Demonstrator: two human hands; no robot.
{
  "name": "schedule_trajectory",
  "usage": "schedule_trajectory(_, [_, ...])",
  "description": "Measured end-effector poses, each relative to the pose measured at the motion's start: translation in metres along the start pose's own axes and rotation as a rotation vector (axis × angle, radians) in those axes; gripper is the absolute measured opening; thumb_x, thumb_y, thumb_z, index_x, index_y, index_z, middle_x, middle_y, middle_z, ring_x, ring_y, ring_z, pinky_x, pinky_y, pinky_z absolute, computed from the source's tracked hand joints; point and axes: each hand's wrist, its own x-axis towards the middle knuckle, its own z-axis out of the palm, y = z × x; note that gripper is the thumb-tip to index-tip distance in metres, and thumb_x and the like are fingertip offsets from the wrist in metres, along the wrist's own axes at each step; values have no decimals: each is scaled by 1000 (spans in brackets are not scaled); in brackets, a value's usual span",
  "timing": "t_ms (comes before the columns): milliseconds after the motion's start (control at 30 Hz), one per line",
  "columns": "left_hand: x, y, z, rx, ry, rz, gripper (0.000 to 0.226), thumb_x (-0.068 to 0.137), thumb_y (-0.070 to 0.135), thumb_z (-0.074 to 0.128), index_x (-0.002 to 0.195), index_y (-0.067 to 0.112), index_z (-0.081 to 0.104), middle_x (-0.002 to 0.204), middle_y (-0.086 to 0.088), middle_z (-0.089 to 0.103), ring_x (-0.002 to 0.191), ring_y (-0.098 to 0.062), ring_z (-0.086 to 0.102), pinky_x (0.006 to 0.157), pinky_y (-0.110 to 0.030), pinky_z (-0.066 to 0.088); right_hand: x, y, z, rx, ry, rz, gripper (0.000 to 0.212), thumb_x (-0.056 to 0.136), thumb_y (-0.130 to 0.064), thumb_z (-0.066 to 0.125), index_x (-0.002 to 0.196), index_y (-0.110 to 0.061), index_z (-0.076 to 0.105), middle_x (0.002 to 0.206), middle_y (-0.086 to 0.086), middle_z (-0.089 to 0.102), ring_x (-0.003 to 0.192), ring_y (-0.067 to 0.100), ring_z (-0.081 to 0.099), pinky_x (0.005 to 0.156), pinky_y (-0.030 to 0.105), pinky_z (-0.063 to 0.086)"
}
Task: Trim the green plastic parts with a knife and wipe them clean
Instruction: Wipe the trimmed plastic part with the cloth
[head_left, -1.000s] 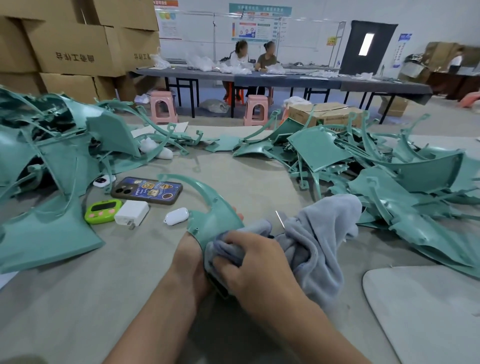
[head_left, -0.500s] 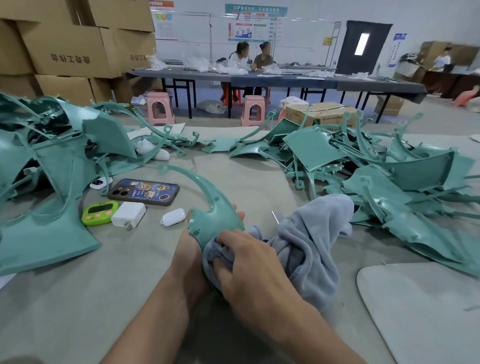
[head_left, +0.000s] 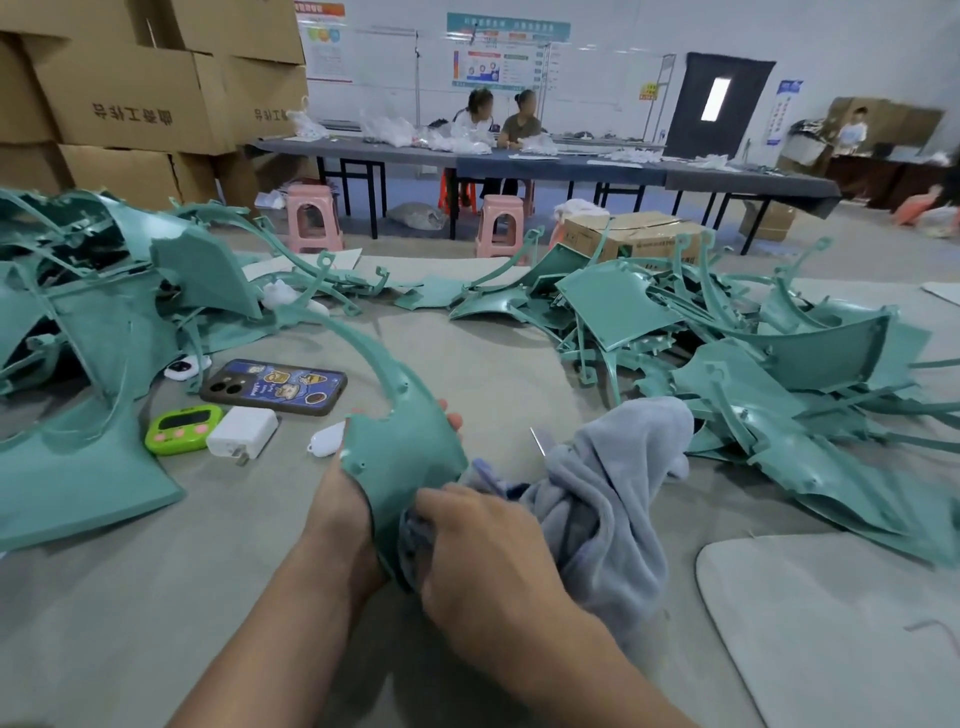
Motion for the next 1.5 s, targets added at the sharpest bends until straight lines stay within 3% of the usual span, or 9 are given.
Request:
schedule_trajectory(133, [-7,2,11,-77,-276,-99,65,84,68,55,121,17,72,127,-7,69,116,-24,66,109,-43,46,30,9,-15,67,108,225,11,93,-22,54,88,-19,63,88,0,65,86,27,58,70,36,46])
schedule_trajectory(233, [-6,-2,11,-7,-218,-18,56,74,70,63,98,23,83,104,-4,78,95,-18,75,81,-34,60,48,16,-21,8,49,280,14,96,-20,51,85,-20,59,90,3,67,92,29,62,84,41,47])
schedule_trajectory(433, [-1,-2,16,431,-18,285,24,97,35,60,93,19,77,93,-1,78,88,-16,70,83,-36,51,51,53,-51,-106,411,430,18,92,-26,56,108,-28,65,101,-1,67,102,28,56,88,37,35])
schedule_trajectory(600, [7,5,8,451,84,363,33,99,28,59,99,-4,62,89,-12,71,83,-20,63,80,-41,51,43,64,-75,369,663,402,16,95,-31,57,104,-28,70,96,-8,72,98,8,61,89,21,45])
schedule_trajectory(833, [6,10,4,290,1,262,24,103,20,54,96,18,77,103,-14,77,97,-38,73,90,-56,57,25,25,-31,286,195,323,68,83,-31,67,146,-40,41,134,-10,62,121,14,58,97,28,45])
schedule_trajectory(967, [6,10,-4,260,-173,119,29,102,11,47,103,6,76,110,-19,75,100,-37,73,81,-44,61,32,42,-19,624,194,584,5,86,-15,64,89,-17,60,73,-8,61,69,16,53,65,32,44])
schedule_trajectory(1100, [2,7,-2,402,-384,103,36,90,-13,51,118,3,67,112,-20,74,99,-38,73,74,-40,62,33,51,-17,611,247,678,30,90,-24,64,69,-8,49,50,-8,48,54,12,43,56,34,34])
schedule_trajectory(1367, [1,4,2,477,-77,175,35,106,25,50,93,7,77,92,-11,79,82,-27,77,62,-32,60,19,38,-20,431,184,589,13,91,-38,63,95,-26,61,90,-6,67,93,22,61,82,33,45])
schedule_trajectory(1500, [1,1,7,580,134,184,40,101,39,56,87,6,75,88,-8,78,85,-28,75,77,-44,61,9,32,-35,223,289,413,49,85,-33,69,131,-44,55,83,-13,66,81,14,60,71,27,43])
